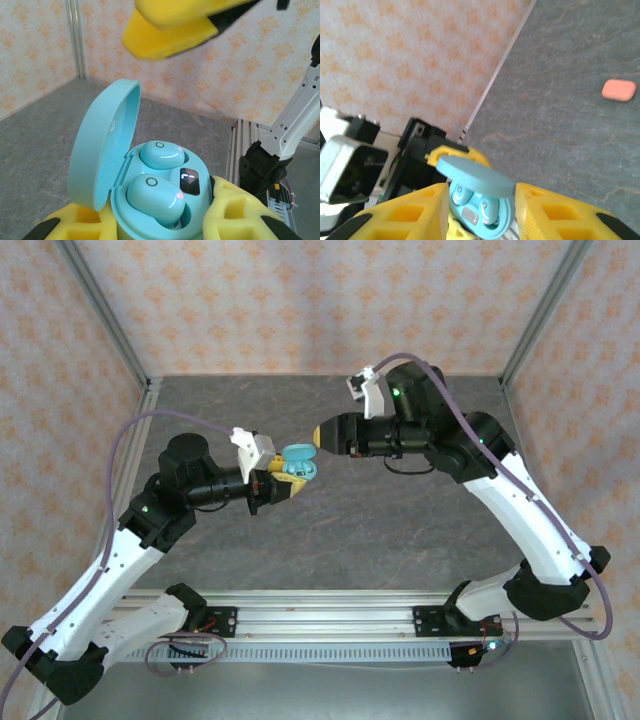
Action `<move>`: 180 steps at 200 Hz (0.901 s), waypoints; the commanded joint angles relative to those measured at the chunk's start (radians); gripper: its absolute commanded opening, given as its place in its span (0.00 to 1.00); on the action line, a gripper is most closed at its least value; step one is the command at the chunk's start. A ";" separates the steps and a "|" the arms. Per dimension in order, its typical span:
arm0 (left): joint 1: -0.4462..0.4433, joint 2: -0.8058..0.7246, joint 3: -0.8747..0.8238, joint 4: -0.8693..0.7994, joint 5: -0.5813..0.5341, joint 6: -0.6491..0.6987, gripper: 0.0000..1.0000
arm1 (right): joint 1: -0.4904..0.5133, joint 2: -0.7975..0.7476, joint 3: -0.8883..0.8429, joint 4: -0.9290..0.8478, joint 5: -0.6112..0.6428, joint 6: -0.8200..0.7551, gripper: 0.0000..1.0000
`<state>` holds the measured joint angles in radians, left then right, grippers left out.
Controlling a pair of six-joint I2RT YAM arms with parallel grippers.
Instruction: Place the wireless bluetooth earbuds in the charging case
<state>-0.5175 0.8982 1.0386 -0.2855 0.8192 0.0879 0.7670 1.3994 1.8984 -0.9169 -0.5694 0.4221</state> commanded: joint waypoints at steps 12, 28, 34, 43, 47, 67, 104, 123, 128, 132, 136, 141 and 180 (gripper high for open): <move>-0.007 -0.018 -0.008 0.061 0.006 -0.033 0.04 | -0.031 0.049 0.027 0.000 -0.011 0.016 0.42; -0.006 -0.012 -0.008 0.080 0.006 -0.052 0.04 | -0.032 0.085 0.008 0.025 -0.043 0.031 0.46; -0.006 -0.009 -0.005 0.084 0.006 -0.058 0.04 | -0.032 0.097 0.000 0.036 -0.060 0.047 0.47; -0.006 -0.002 -0.002 0.089 0.005 -0.066 0.04 | -0.032 0.114 -0.013 0.059 -0.100 0.071 0.48; -0.006 -0.001 0.000 0.090 0.002 -0.069 0.04 | -0.032 0.119 -0.019 0.070 -0.119 0.084 0.49; -0.006 0.001 -0.003 0.115 -0.034 -0.103 0.04 | -0.032 0.110 -0.064 0.122 -0.183 0.135 0.51; -0.006 0.024 0.001 0.146 -0.090 -0.172 0.04 | -0.032 -0.023 -0.283 0.324 -0.196 0.260 0.56; -0.006 0.034 0.003 0.163 -0.093 -0.199 0.04 | -0.032 -0.066 -0.388 0.458 -0.216 0.370 0.56; -0.005 0.034 0.000 0.169 -0.097 -0.206 0.04 | -0.032 -0.074 -0.408 0.485 -0.221 0.395 0.57; -0.006 0.034 -0.003 0.175 -0.100 -0.212 0.04 | -0.032 -0.080 -0.422 0.503 -0.223 0.412 0.57; -0.006 0.033 -0.006 0.182 -0.102 -0.217 0.04 | -0.032 -0.084 -0.433 0.518 -0.225 0.427 0.57; -0.006 0.031 -0.011 0.193 -0.104 -0.224 0.05 | -0.031 -0.093 -0.445 0.532 -0.224 0.440 0.57; -0.006 0.029 -0.032 0.234 -0.122 -0.268 0.08 | -0.031 -0.121 -0.501 0.612 -0.242 0.513 0.54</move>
<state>-0.5175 0.9340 1.0100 -0.1665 0.7391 -0.1333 0.7258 1.3125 1.4254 -0.4152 -0.7521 0.8474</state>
